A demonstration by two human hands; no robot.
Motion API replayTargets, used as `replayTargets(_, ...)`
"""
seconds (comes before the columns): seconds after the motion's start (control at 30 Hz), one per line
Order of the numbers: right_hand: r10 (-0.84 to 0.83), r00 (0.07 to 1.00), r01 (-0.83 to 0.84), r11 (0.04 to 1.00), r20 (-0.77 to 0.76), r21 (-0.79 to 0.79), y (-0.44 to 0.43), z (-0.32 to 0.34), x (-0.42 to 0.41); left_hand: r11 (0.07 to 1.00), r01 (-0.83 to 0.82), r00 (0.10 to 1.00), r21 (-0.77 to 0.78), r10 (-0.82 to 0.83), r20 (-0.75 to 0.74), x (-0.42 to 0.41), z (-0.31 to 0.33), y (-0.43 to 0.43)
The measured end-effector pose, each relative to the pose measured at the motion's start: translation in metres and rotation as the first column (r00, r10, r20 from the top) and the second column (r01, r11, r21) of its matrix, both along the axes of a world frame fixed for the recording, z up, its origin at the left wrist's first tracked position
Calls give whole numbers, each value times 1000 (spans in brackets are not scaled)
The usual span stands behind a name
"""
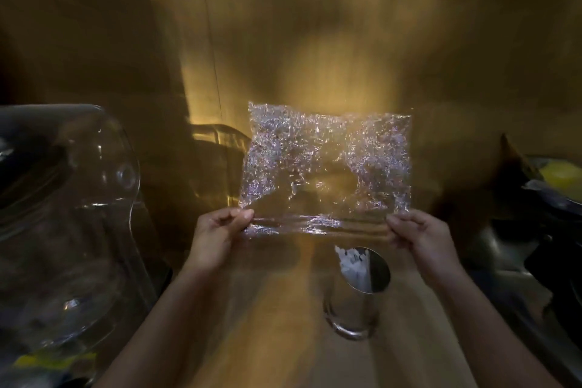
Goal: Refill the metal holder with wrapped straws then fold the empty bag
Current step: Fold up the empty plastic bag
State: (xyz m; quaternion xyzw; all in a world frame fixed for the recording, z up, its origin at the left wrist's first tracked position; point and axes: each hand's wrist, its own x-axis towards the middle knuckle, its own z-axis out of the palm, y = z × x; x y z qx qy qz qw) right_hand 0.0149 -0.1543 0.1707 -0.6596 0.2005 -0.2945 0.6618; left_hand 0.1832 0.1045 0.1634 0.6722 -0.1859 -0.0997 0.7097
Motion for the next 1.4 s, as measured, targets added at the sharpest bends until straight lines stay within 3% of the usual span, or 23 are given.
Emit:
replayTargets(0.3, 44, 998, -45, 999, 51, 6, -6, 11, 11, 999, 38, 998, -8, -39, -39, 2, 19, 12)
replayTargets(0.43, 206, 978, -208, 973, 27, 100, -14, 10, 8, 996, 77, 995, -38, -79, -65, 10, 20, 19)
replayTargets(0.57, 313, 948, -307, 947, -53, 97, -25, 12, 0, 989, 146, 987, -17, -147, -59, 17, 21, 28)
replayTargets(0.73, 208, 969, -200, 977, -135, 70, -22, 16, 3, 995, 49, 995, 83, -56, 85, 11, 24, 24)
replayTargets(0.8, 158, 975, -162, 987, -158, -15, -21, 14, 3, 995, 35, 994, 89, -45, 103, 11, 23, 25)
replayTargets(0.9, 184, 965, -196, 979, -187, -51, -16, 14, 3, 990, 37, 988, 138, -56, 141, 10, 23, 28)
replayTargets(1.03, 233, 955, -232, 972, -181, 27, -11, 8, 7, 999, -50, 999, 14, 50, -22, 1, 23, 22)
replayTargets(1.2, 179, 979, -167, 979, -96, 119, -6, 1, 14, 982, 130, 937, -140, -168, -306, 2, 16, 30)
replayTargets(1.33, 109, 992, -101, 988, -64, 116, -5, -2, 13, 945, 326, 867, 21, -290, -405, -4, -2, 35)
replayTargets(1.4, 61, 998, -56, 973, -19, 224, -6, -4, 12, 941, 320, 904, 106, -269, -333, -9, -4, 35)
